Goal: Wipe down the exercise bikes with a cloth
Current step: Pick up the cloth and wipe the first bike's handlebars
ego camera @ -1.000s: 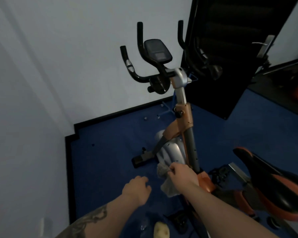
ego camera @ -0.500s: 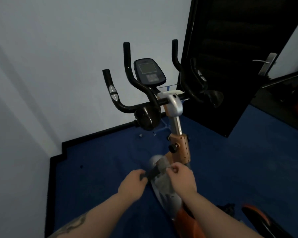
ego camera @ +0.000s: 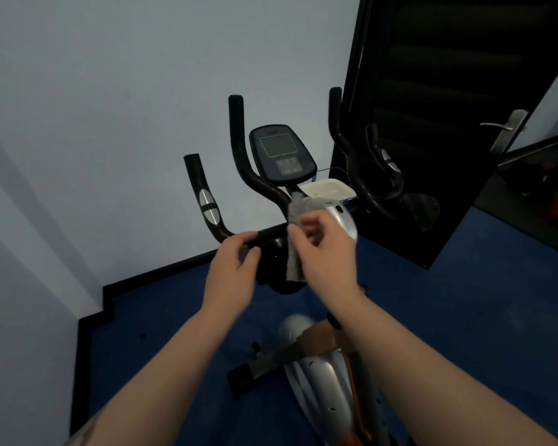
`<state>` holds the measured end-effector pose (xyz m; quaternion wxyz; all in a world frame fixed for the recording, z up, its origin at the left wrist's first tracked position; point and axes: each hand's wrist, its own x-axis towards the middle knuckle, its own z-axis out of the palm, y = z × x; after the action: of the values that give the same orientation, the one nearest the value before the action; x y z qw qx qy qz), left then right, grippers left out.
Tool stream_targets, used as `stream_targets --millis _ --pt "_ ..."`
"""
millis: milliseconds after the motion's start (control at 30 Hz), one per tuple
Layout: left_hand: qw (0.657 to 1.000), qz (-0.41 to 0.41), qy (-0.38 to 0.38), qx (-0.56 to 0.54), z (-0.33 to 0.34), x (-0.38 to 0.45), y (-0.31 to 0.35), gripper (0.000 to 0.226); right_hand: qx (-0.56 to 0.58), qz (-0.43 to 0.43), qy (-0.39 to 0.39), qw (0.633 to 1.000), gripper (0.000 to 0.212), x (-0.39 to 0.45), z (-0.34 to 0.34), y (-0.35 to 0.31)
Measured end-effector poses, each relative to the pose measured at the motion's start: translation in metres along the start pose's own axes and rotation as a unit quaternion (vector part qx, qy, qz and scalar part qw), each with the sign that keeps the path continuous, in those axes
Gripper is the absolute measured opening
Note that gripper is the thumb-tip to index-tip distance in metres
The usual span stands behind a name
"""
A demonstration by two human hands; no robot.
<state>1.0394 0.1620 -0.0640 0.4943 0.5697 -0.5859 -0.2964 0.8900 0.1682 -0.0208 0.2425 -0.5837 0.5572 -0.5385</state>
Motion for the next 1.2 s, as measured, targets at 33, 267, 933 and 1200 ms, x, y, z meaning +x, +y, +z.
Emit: stream_targets --millis 33,267,933,1200 --pt "1.000 -0.002 -0.006 -0.003 0.002 0.004 0.000 0.028 -0.035 -0.011 -0.034 0.999 0.006 0.003 0.012 0.002" --pt "0.994 -0.079 -0.031 -0.063 0.016 0.003 -0.020 0.026 -0.212 -0.153 -0.045 0.964 0.024 -0.007 0.047 0.041" --pt "0.990 -0.073 -0.022 -0.121 0.025 -0.010 -0.026 0.030 -0.460 -0.320 -0.207 0.802 0.048 0.029 0.034 0.057" --pt "0.992 -0.084 -0.034 -0.091 0.021 -0.009 -0.025 0.029 -0.373 -0.270 -0.130 0.878 0.038 0.028 0.028 0.068"
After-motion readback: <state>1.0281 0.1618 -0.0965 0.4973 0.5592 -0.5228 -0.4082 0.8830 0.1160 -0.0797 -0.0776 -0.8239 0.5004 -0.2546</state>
